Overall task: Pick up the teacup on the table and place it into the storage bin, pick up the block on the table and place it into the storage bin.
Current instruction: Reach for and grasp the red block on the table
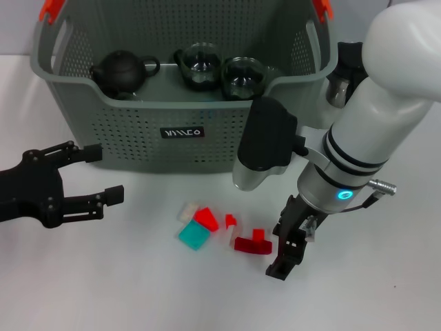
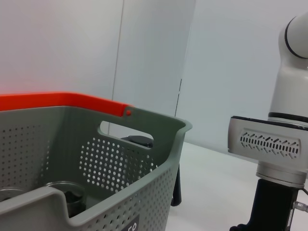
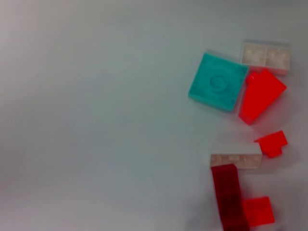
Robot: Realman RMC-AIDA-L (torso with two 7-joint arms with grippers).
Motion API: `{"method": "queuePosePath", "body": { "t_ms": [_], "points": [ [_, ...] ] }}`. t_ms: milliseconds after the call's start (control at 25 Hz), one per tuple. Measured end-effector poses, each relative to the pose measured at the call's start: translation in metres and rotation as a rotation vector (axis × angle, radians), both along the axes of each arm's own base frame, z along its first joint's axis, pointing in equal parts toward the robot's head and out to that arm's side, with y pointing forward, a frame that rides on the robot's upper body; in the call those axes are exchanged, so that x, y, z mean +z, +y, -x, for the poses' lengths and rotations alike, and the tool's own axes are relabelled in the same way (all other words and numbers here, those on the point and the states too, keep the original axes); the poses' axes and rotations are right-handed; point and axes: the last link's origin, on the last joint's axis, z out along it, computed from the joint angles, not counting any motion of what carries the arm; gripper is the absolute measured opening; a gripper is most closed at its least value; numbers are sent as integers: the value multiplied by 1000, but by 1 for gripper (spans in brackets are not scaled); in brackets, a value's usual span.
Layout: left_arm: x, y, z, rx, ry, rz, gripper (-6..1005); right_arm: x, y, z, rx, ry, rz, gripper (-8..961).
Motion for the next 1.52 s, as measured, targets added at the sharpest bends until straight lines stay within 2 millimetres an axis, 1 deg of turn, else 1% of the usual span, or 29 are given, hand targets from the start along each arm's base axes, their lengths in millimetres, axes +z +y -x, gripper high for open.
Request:
{"method": "queuePosePath", "body": {
  "t_ms": [560, 1040, 1320, 1520],
  "points": [
    [0, 0, 0, 3, -1, -2, 888, -8, -4, 7, 9, 18, 23, 817],
    [0, 0, 1, 5, 1, -3, 888, -10, -2, 11, 27, 33, 10, 817],
    [0, 1, 1, 7, 1, -5, 887, -11, -3, 11, 30, 28, 10, 818],
    [0, 1, 1, 6, 0, -8, 888, -11, -2, 9, 25, 24, 7, 794]
  ]
}}
